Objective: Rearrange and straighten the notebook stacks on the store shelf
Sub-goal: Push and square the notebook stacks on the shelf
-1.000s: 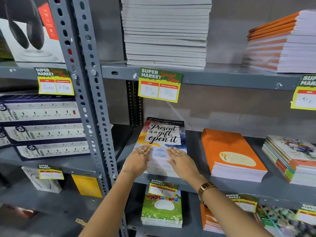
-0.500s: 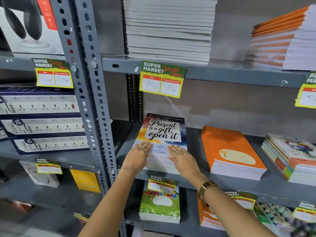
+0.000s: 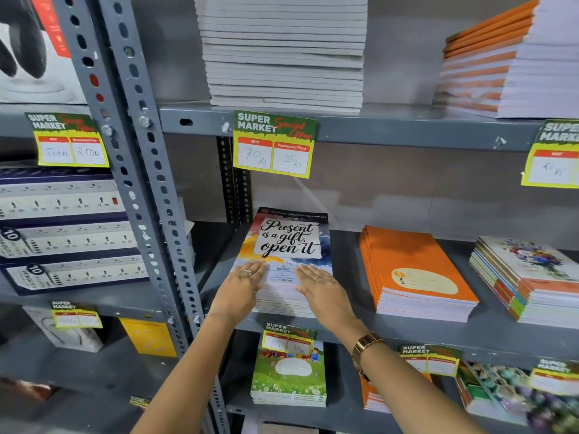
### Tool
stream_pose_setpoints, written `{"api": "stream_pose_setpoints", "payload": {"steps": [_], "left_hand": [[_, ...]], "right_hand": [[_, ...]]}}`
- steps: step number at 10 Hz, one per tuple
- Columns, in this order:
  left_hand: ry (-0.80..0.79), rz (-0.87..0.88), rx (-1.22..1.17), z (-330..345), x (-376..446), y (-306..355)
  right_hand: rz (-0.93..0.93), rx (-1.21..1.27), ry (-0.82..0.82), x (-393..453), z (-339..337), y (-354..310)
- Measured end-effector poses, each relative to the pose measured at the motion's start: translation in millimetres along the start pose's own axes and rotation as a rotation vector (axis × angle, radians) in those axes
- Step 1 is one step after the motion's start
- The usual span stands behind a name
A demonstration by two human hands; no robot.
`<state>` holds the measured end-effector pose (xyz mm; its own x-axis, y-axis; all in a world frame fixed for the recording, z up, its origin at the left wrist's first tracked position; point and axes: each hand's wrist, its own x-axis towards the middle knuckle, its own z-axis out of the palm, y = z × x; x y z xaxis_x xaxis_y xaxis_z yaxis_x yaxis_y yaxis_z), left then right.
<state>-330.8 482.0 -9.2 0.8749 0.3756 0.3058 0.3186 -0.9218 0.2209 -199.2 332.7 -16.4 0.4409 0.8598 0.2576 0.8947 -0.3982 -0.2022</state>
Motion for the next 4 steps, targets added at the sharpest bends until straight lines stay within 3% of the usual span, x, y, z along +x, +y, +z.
{"api": "stream_pose_setpoints", "payload": {"steps": [3, 4], "left_hand": [[-0.053, -0.017, 0.074, -5.7, -3.7, 4.2], [0.019, -0.035, 0.140, -6.3, -5.8, 26.8]], "right_hand": [[-0.102, -0.042, -0.021, -13.5, -9.8, 14.4], [-0.122, -0.072, 0.024, -27.3, -25.6, 27.2]]}}
